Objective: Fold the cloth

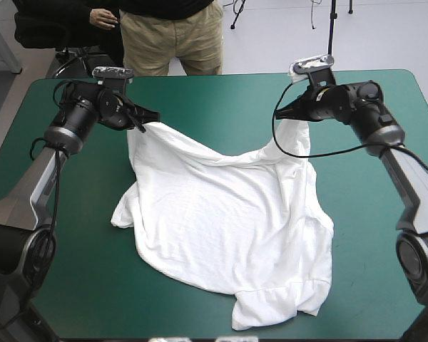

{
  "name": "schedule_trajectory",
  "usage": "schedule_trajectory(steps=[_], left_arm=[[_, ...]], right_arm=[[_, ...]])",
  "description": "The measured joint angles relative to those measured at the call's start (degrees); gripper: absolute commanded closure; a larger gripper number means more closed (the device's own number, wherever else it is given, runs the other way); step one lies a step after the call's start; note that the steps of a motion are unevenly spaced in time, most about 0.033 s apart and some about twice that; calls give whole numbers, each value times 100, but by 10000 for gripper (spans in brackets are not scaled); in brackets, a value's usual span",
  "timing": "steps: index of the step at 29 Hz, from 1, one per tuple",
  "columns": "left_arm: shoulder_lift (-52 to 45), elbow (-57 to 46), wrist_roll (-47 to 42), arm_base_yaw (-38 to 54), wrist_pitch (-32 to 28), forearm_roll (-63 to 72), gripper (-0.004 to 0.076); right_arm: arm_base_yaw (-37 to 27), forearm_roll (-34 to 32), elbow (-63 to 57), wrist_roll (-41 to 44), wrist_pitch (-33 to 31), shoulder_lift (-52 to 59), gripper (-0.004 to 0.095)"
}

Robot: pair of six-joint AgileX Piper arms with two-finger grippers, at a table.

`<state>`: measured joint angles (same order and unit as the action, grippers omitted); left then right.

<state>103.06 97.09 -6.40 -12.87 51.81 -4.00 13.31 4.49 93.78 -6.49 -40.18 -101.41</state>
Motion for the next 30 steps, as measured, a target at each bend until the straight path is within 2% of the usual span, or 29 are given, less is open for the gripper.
schedule_trajectory(steps=[7, 8, 10, 11, 13, 16, 18, 19, 23, 30], left_arm=[[688, -5, -56, 317, -211, 26, 741], [747, -5, -61, 318, -259, 26, 741], [810, -5, -79, 318, -349, 53, 721], [826, -5, -95, 318, -397, 76, 682], [830, -5, -62, 318, -458, 165, 536], [836, 50, 640, 324, -155, 571, 316], [836, 129, 996, 324, 133, 809, 234], [812, 193, 1069, 324, 255, 876, 227], [517, 330, 1155, 324, 520, 873, 254], [-614, 408, 1220, 324, 909, 833, 292]], right_arm=[[-100, 0, 24, 382, 309, -975, 911], [-119, 0, 42, 398, 324, -1025, 884], [-136, 0, 72, 412, 389, -1057, 768], [-136, 5, 92, 406, 424, -1062, 701], [-136, 70, 142, 310, 440, -1062, 509], [-136, 190, 221, 149, 369, -1062, 330], [-136, 230, 314, 127, 224, -1062, 334], [-136, 236, 402, 114, 101, -1048, 352], [-136, 205, 601, 109, -413, -852, 417], [-136, 59, 625, 66, -1511, -49, 422]])
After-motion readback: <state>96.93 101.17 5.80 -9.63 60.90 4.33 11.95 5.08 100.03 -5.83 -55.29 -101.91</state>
